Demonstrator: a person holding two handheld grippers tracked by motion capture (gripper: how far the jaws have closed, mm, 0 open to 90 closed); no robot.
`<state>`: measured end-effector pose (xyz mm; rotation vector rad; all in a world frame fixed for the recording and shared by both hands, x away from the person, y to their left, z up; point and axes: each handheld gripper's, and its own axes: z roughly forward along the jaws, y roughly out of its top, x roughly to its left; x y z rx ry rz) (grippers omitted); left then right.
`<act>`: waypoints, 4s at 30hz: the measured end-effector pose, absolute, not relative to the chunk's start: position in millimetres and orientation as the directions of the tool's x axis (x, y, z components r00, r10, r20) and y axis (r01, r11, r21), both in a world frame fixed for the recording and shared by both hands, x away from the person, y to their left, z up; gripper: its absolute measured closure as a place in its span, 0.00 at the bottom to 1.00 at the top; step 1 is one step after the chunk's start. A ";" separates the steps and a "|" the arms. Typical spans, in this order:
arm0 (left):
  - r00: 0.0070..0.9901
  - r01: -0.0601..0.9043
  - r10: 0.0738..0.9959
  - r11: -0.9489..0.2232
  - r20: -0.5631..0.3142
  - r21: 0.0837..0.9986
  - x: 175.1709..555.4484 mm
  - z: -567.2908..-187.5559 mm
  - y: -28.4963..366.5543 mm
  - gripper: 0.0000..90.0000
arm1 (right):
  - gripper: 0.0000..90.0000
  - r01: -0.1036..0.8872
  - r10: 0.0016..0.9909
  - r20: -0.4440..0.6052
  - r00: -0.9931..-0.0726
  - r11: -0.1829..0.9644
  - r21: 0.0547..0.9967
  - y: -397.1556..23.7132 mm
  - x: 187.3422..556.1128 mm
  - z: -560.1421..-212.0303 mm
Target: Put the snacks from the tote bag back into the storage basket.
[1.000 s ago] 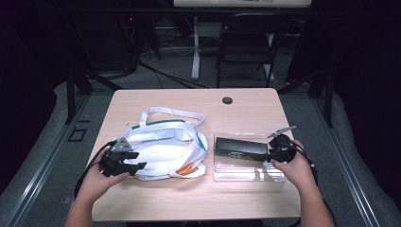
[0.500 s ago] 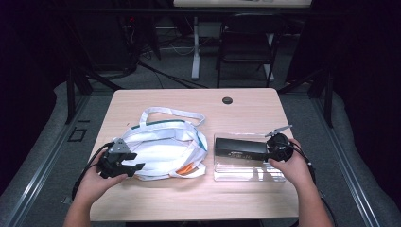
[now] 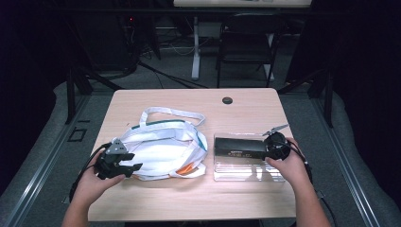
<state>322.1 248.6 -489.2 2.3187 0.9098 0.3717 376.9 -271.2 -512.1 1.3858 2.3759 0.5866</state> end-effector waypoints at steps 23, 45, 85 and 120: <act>0.711 0.527 0.702 -0.568 0.038 0.633 318.4 -490.4 253.8 0.55 | 0.55 0.728 0.885 -0.115 -0.451 0.439 0.526 -265.4 383.7 -515.4; 0.708 0.528 0.705 -0.569 0.043 0.631 318.4 -490.8 253.5 0.54 | 0.54 0.729 0.897 -0.102 -0.430 0.412 0.546 -262.8 385.1 -518.2; 0.732 0.504 0.680 -0.581 0.041 0.639 329.3 -488.5 241.5 0.54 | 0.70 0.715 0.879 -0.037 -0.476 0.411 0.566 -259.1 352.0 -481.8; 0.756 0.483 0.652 -0.617 0.059 0.622 327.3 -491.9 223.5 0.54 | 0.74 0.562 0.690 -0.001 -0.724 0.589 0.581 -180.8 320.2 -475.7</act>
